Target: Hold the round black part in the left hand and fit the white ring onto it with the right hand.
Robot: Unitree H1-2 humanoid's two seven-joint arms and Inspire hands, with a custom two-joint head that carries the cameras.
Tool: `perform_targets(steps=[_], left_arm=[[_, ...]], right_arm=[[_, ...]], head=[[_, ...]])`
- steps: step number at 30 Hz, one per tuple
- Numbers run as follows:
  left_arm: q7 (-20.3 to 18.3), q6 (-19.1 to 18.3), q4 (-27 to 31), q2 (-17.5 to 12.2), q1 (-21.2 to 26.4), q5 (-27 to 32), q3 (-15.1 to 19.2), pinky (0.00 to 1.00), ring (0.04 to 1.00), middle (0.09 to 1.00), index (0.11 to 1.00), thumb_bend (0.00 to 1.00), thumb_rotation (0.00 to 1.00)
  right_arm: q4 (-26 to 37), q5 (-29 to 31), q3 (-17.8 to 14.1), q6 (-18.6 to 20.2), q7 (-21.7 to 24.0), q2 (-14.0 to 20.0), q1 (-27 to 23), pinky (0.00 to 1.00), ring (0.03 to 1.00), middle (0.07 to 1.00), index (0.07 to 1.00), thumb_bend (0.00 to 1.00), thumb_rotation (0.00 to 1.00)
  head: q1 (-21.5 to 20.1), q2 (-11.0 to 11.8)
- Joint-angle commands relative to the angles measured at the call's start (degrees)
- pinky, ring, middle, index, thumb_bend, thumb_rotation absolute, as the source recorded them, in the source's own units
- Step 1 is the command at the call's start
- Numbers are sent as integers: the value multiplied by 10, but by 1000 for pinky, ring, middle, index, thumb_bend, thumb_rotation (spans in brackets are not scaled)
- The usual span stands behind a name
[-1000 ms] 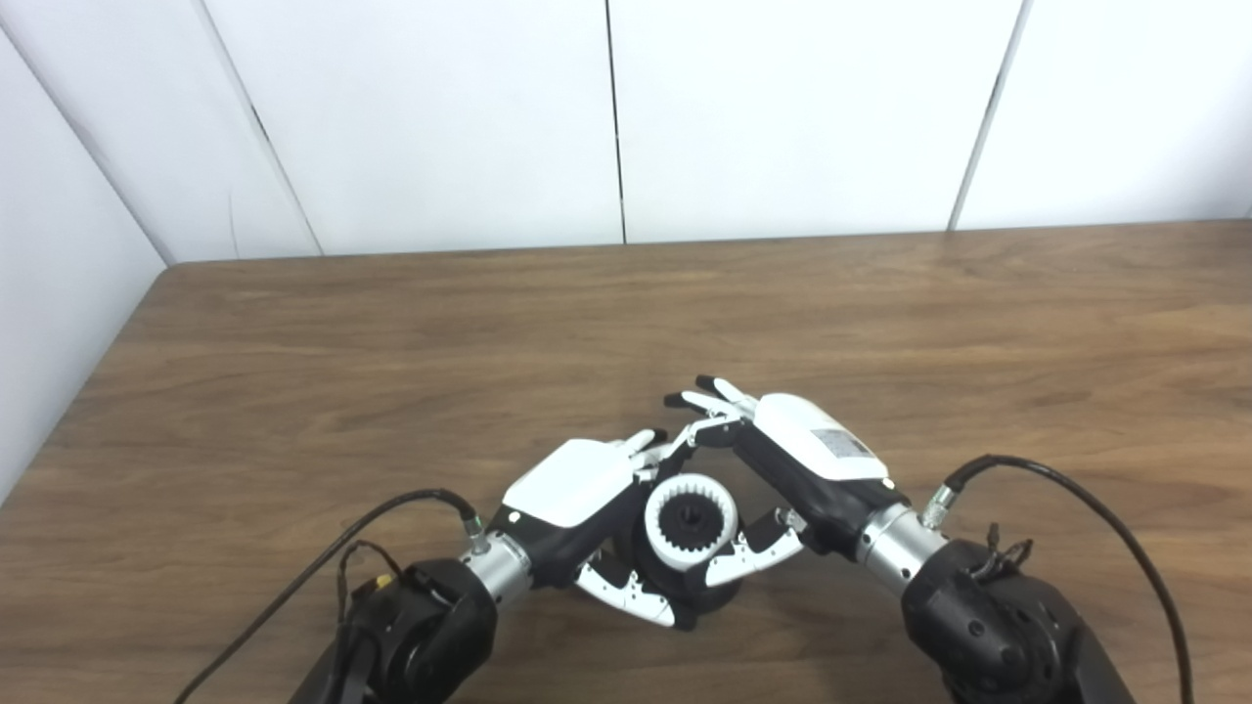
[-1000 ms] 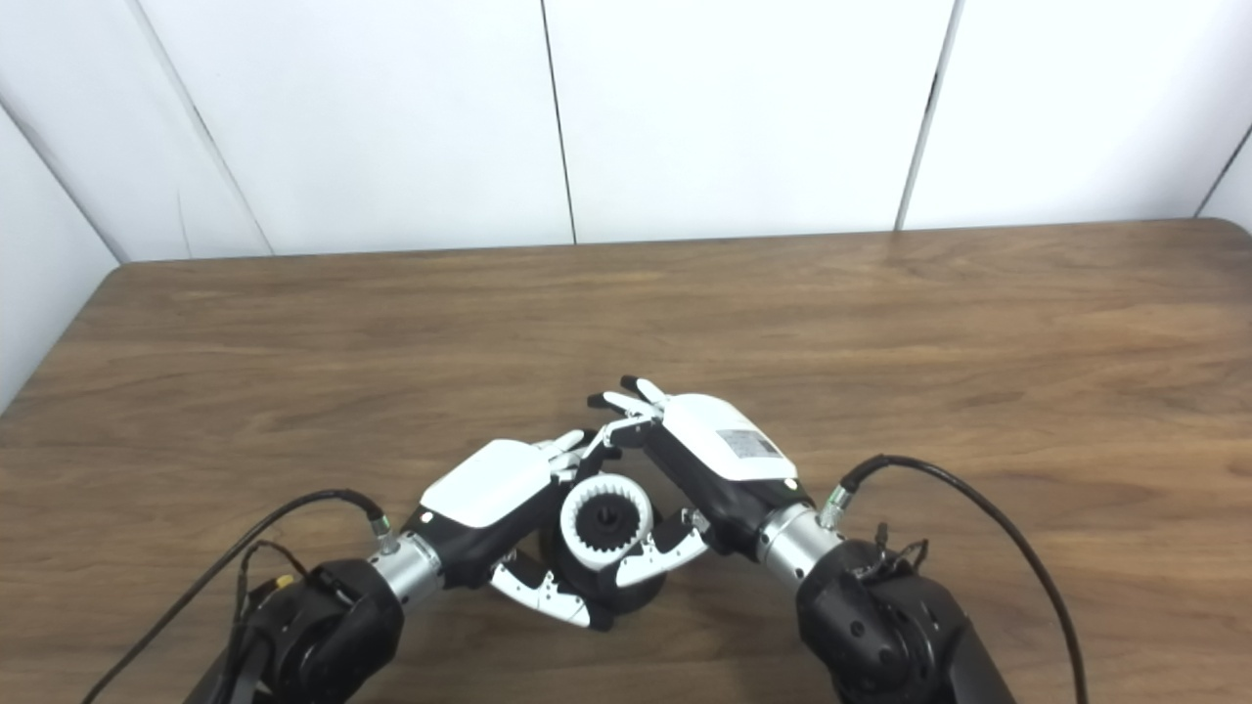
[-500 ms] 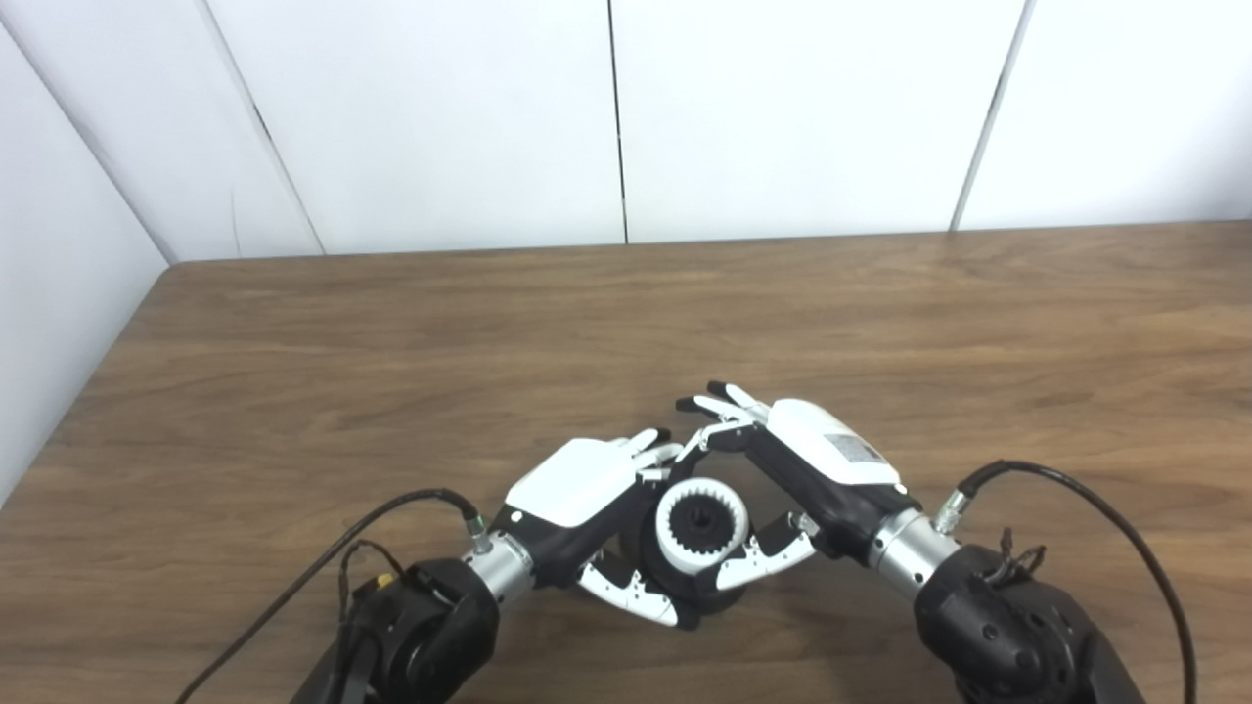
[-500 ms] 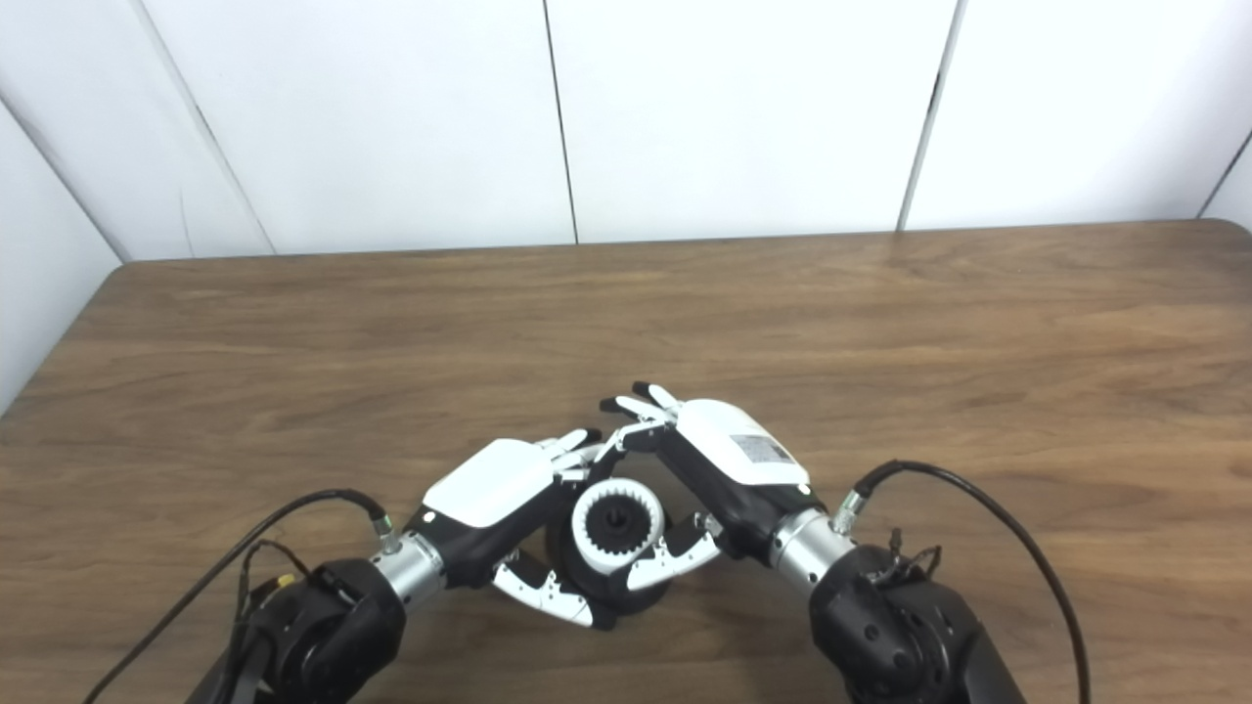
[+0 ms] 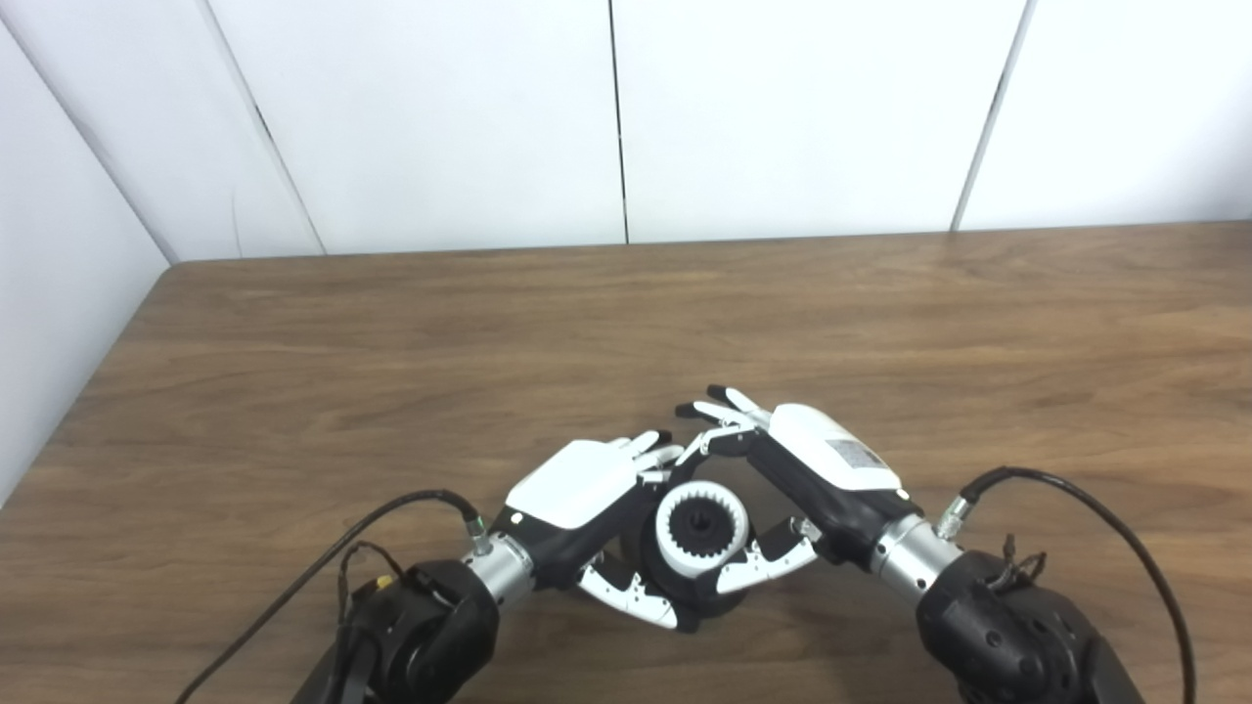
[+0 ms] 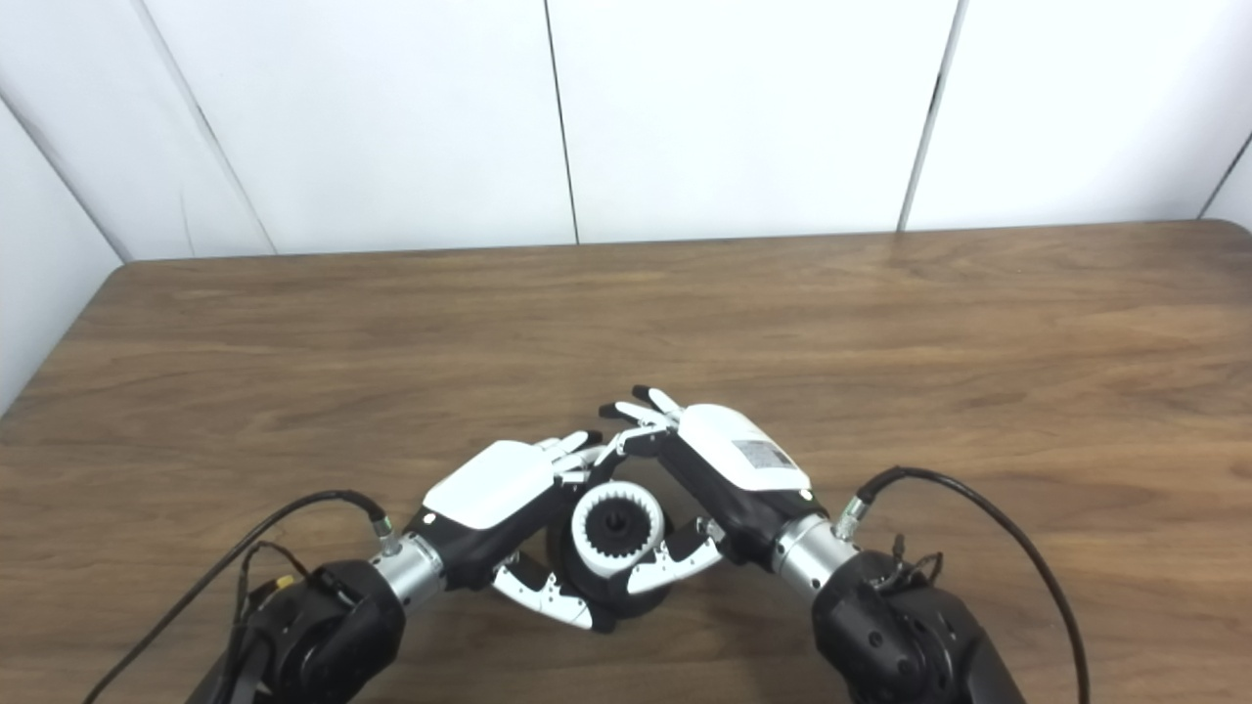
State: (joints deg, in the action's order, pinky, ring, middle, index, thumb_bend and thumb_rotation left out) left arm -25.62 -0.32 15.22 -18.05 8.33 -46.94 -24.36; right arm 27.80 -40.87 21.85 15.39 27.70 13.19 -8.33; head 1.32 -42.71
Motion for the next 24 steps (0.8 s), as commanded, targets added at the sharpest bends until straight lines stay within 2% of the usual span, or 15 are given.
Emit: perform_targets(steps=[1,4,9,14,19,24], left_arm=[[-2,5,17,-5,6,2,2,955,1000,958,724,877,536],[-4,4,17,-4,7,1,2,959,1000,962,726,877,543],[-2,4,15,-4,7,1,2,940,1000,961,728,891,537],[-5,0,15,-3,8,1,3,985,1000,965,730,931,543],[-8,-3,18,-3,8,2,4,966,1000,964,732,940,542],[-3,3,16,-7,9,-3,1,998,1000,960,736,945,562]], right_arm=[[1,-7,-4,-5,0,8,-5,945,1000,912,644,638,317],[1,-7,-5,-4,1,8,-6,944,1000,911,714,700,391],[1,-6,-7,-1,5,6,-6,947,1000,914,718,714,405],[3,-5,-9,0,6,5,-6,943,1000,927,745,732,446],[5,-3,-13,1,3,2,-6,927,1000,937,776,759,464],[7,1,-18,6,2,-3,-5,903,1000,949,801,789,485]], head=[[1,-1],[1,0],[1,0],[2,-1],[2,-1],[3,1]])
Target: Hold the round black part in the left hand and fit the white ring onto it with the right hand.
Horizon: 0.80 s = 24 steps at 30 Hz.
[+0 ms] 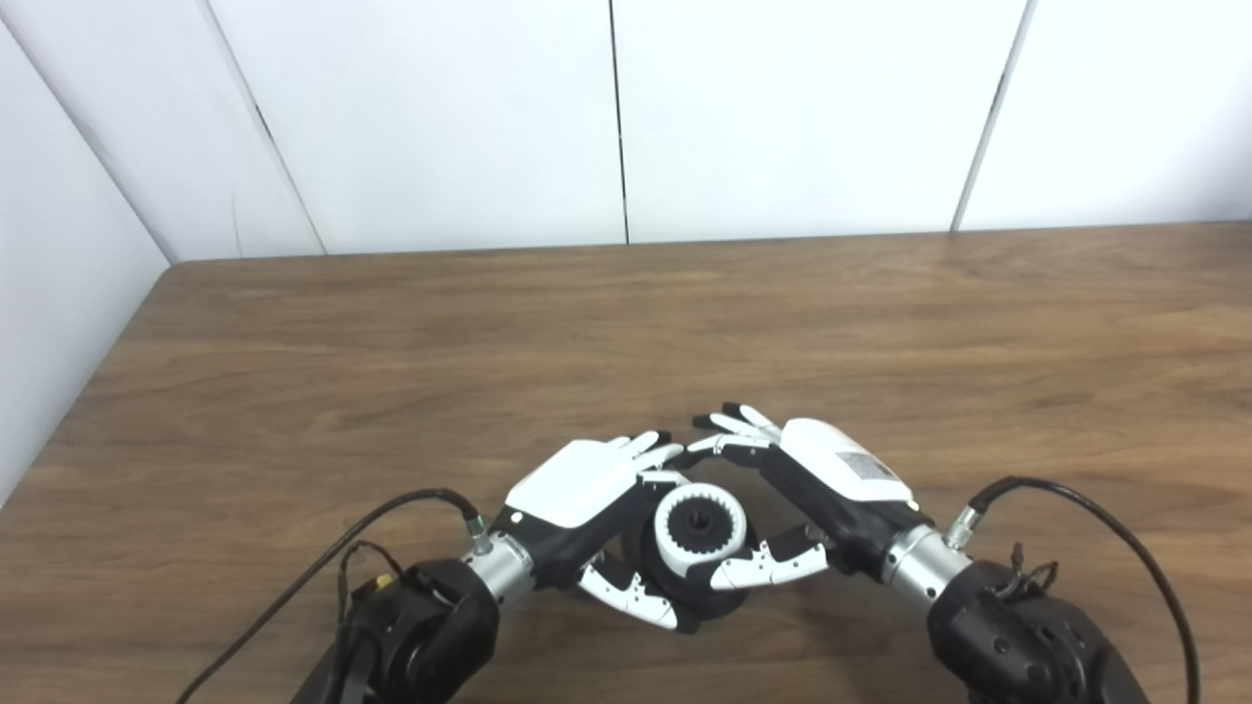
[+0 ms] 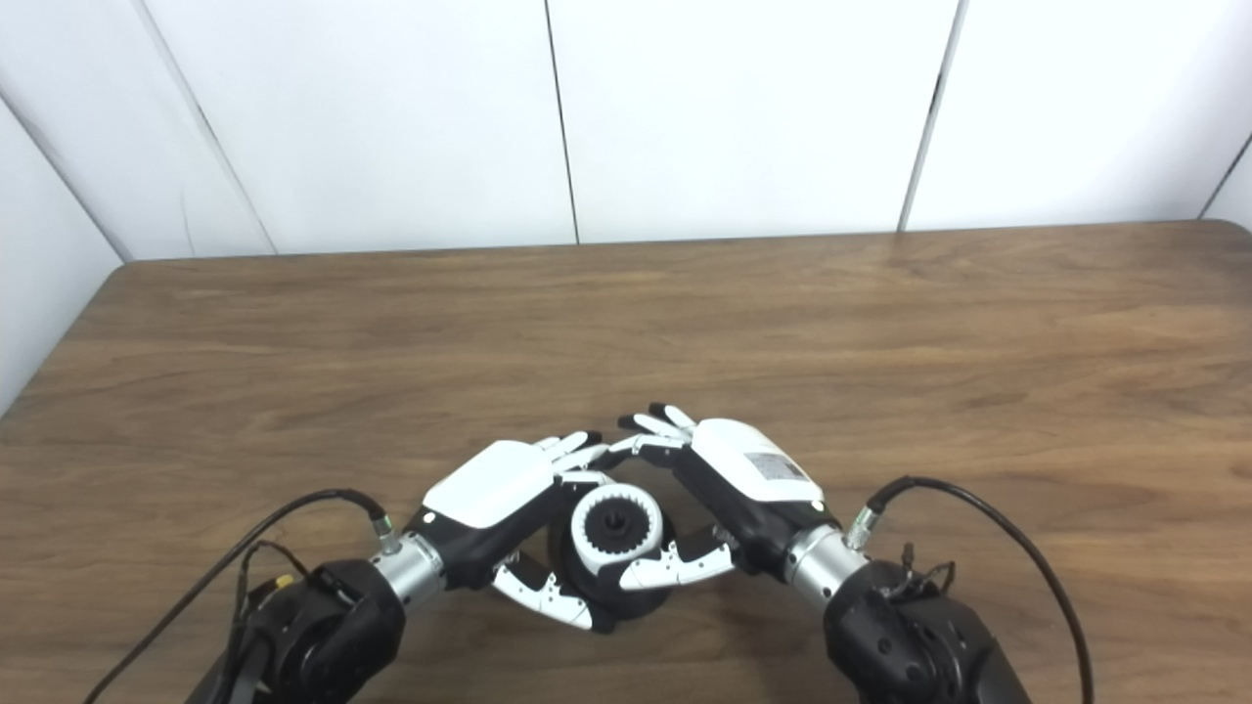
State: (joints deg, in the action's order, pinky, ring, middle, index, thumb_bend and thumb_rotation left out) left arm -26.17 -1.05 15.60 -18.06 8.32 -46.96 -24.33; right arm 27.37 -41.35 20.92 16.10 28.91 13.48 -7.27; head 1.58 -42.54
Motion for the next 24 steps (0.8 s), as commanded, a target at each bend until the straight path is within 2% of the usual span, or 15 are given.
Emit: perform_targets(steps=[1,5,10,14,22,24], left_arm=[[1,9,14,-7,9,-4,0,999,1000,960,738,947,559],[-5,1,20,-7,7,-7,3,1000,1000,966,755,950,557],[1,3,21,-10,1,-5,12,1000,1000,969,793,947,570],[7,3,25,-13,-9,5,25,1000,1000,972,846,944,563],[6,-16,38,-10,-37,47,76,978,1000,984,915,911,550],[3,-29,41,-8,-45,68,92,954,1000,989,931,891,590]], right_arm=[[12,7,-11,-1,-12,-7,-14,897,1000,951,804,800,488],[10,15,-23,-10,-30,-13,-8,870,993,958,836,824,481],[8,25,-33,-17,-42,-12,1,954,1000,998,921,827,494],[11,25,-38,-12,-45,-9,8,975,1000,1000,934,814,482],[17,35,-64,-6,-50,-6,32,974,1000,1000,934,779,512],[15,41,-73,-3,-53,-7,38,950,1000,1000,930,762,534]], head=[[1,-1],[2,0],[0,2],[-5,3],[-6,1],[-7,-1]])
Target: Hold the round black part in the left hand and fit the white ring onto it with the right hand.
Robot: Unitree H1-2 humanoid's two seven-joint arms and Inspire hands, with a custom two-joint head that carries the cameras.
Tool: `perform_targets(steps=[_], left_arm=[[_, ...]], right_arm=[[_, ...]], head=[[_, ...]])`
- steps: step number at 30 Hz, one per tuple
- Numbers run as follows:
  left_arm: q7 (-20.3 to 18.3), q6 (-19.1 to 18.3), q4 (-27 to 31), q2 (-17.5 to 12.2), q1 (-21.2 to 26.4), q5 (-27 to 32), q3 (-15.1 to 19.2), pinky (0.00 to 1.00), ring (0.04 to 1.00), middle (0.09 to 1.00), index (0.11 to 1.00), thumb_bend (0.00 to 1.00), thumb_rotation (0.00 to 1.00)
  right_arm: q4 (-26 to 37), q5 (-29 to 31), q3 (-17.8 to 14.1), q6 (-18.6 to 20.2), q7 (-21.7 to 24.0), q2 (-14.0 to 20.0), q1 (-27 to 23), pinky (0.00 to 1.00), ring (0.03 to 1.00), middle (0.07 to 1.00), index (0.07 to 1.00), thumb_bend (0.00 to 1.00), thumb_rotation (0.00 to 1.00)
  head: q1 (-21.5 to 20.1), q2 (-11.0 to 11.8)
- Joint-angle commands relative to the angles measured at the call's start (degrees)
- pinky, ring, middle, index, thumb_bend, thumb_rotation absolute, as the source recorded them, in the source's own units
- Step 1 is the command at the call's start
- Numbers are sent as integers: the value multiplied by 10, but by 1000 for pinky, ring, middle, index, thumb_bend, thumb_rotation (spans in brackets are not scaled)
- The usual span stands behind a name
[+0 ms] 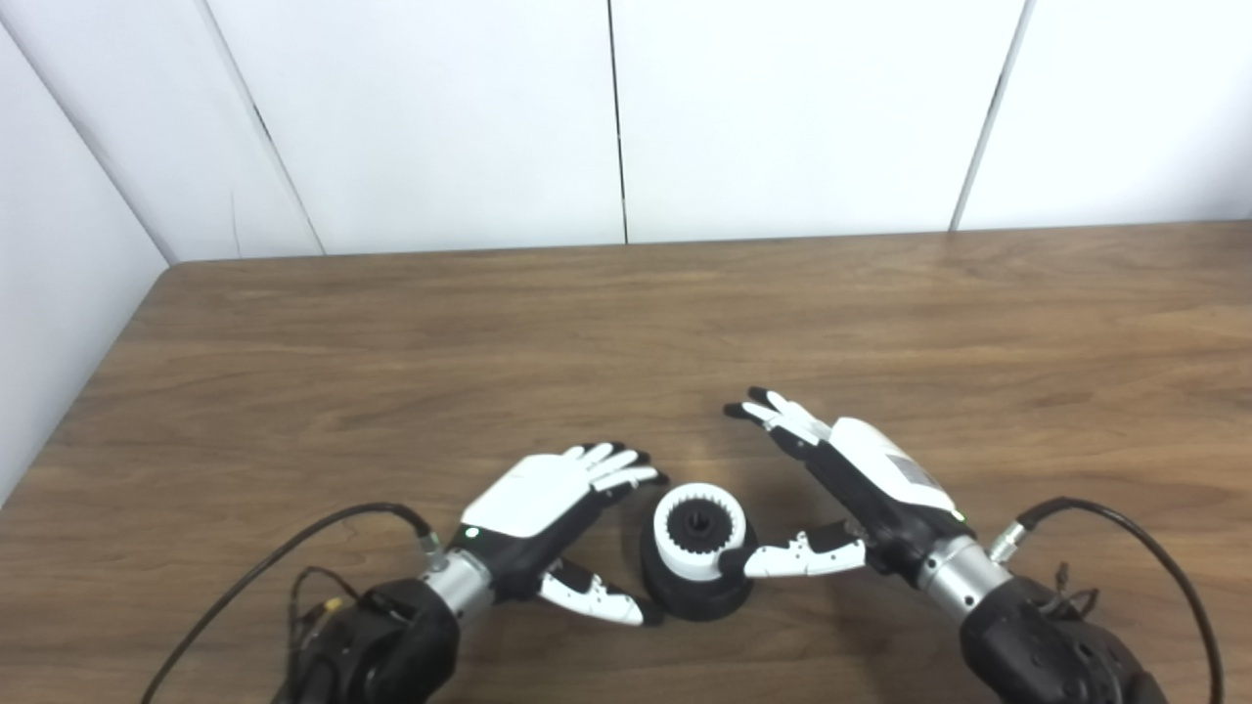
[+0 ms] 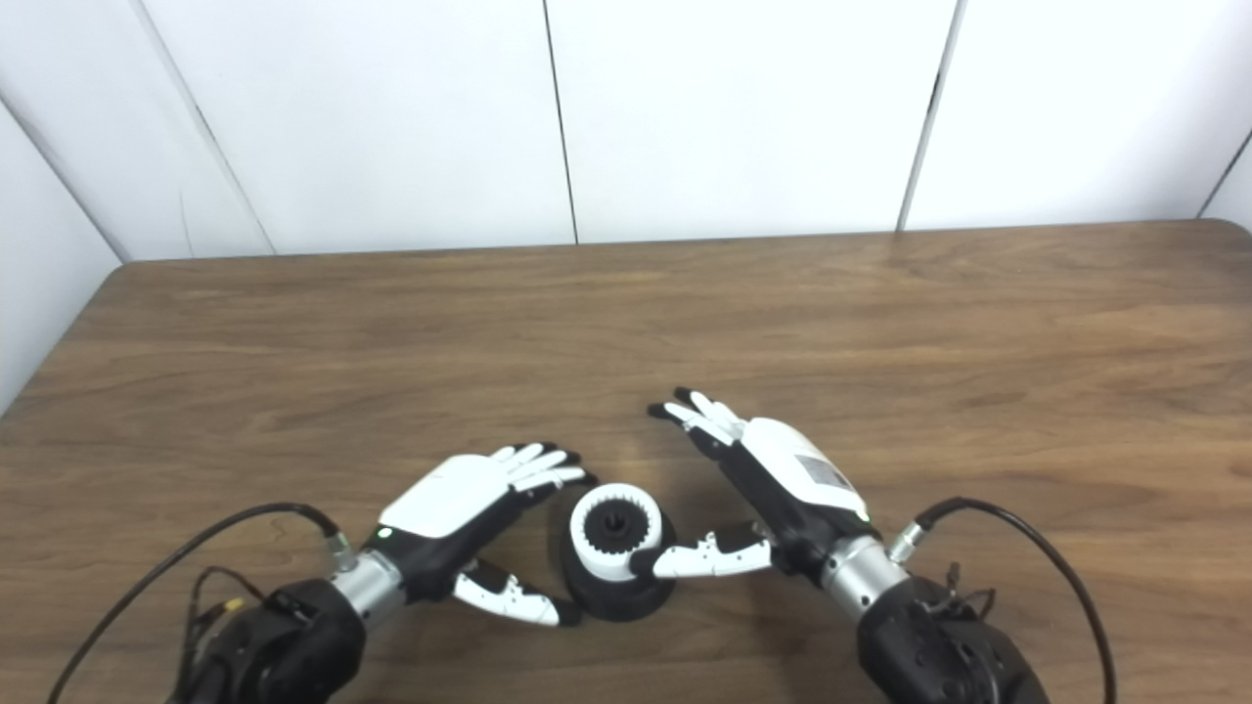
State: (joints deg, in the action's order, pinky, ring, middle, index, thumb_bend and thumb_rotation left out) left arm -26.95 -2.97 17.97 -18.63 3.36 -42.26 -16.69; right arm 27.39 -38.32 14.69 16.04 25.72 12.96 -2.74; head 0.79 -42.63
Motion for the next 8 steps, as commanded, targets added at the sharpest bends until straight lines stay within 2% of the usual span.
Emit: perform_targets(steps=[1,5,8], left_arm=[[10,-15,18,-1,1,33,23,945,1000,991,937,884,618],[18,-33,13,9,-17,94,59,899,1000,994,952,878,729],[29,-48,10,22,-35,146,86,929,1000,1000,980,845,826]], right_arm=[[15,13,-15,0,-21,-4,-5,930,1000,1000,929,751,545],[11,26,-27,7,-27,-8,6,904,1000,999,927,693,599],[4,51,-38,5,-37,-12,18,900,998,988,930,626,680]], head=[[-1,0],[-2,-1],[-8,-2]])
